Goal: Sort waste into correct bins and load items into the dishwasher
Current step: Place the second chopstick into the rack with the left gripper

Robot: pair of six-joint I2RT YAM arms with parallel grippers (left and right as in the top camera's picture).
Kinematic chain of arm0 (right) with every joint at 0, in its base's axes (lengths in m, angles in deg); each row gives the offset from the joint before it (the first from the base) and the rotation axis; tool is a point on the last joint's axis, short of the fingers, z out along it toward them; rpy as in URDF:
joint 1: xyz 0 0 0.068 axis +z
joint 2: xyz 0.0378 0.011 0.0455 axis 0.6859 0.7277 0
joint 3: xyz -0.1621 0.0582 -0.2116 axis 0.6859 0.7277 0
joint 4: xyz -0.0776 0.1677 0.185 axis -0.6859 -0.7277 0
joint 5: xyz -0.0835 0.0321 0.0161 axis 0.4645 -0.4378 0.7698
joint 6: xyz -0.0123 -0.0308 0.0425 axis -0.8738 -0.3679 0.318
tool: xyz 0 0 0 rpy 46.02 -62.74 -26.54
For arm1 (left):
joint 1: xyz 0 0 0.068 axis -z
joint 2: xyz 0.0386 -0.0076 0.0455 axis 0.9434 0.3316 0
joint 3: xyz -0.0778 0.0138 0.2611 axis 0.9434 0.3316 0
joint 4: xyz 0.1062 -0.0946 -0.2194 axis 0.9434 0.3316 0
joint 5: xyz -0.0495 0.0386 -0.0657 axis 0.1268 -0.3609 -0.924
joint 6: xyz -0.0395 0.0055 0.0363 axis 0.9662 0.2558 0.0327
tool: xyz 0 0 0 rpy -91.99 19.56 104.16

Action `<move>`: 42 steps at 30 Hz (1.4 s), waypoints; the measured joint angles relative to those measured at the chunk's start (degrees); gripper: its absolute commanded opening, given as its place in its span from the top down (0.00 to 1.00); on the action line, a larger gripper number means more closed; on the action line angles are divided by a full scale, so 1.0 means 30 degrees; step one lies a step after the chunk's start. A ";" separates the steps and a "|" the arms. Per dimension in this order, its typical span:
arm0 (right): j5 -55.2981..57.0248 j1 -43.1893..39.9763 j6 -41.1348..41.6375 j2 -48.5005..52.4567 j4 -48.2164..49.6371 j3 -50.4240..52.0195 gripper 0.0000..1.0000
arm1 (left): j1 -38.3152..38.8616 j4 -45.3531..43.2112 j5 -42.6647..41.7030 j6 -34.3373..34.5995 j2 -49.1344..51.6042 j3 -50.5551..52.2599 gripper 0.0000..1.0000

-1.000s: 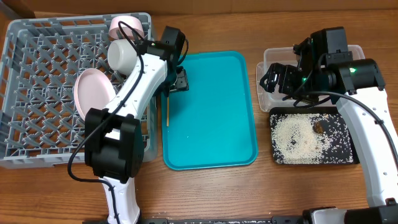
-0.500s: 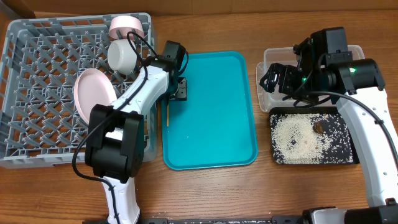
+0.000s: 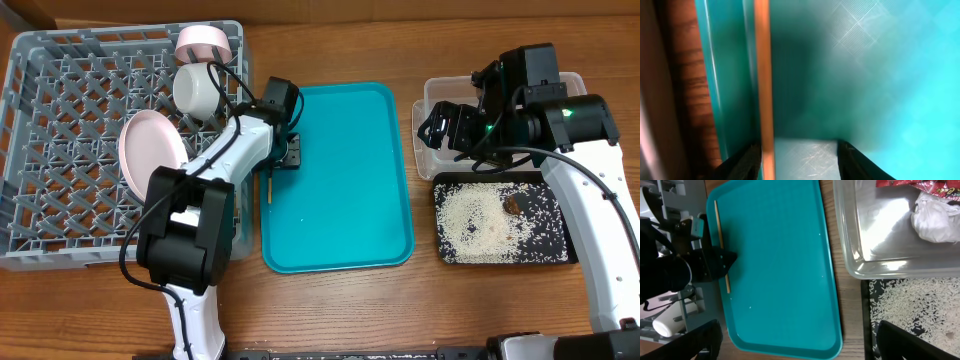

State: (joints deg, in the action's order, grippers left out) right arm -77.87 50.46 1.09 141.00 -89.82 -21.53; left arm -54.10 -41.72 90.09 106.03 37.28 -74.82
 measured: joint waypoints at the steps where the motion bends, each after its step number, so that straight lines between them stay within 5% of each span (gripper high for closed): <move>1: 0.0007 0.0000 0.0007 0.0000 0.0007 0.0000 0.00 | 0.0000 -0.0146 -0.0007 0.0029 -0.0015 0.0066 0.75; 4: 0.0000 0.0000 -0.0015 0.0000 0.0000 0.0000 0.00 | -0.0007 -0.0255 0.0000 -0.0066 -0.0036 0.0131 0.96; 11: 0.0000 0.0000 0.0000 0.0000 0.0000 0.0000 0.00 | 0.0000 0.1698 0.0087 -0.0095 -0.0066 -0.0481 0.96; 17: 0.0000 0.0007 0.0000 0.0000 0.0000 0.0000 0.00 | -0.0007 0.8823 0.0168 -0.0160 -0.0787 -0.8218 0.96; 21: 0.0000 0.0000 0.0000 0.0000 0.0000 0.0000 0.00 | -0.0393 1.0958 0.0576 -0.0772 -0.3483 -1.0936 0.96; 29: 0.0000 0.0000 0.0000 0.0000 0.0007 0.0000 0.00 | -0.2637 0.9653 0.1275 -0.2229 -0.3810 -0.8153 0.96; 30: 0.0007 0.0000 0.0000 0.0000 0.0000 0.0000 0.00 | -0.2776 0.9231 0.1290 -0.2375 -0.3767 -0.7621 0.95; 36: 0.0007 0.0000 0.0007 0.0000 0.0015 0.0000 0.00 | -0.2922 0.7053 0.1297 -0.2863 -0.3563 -0.4568 0.37; 42: 0.0000 0.0000 0.0000 0.0000 -0.0015 0.0000 0.00 | -0.2922 0.7635 0.1290 -0.2732 -0.3555 -0.4459 0.35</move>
State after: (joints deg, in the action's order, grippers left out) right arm -77.87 50.46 1.09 141.00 -89.86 -21.53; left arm -62.87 -18.81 93.96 97.83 26.62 -88.19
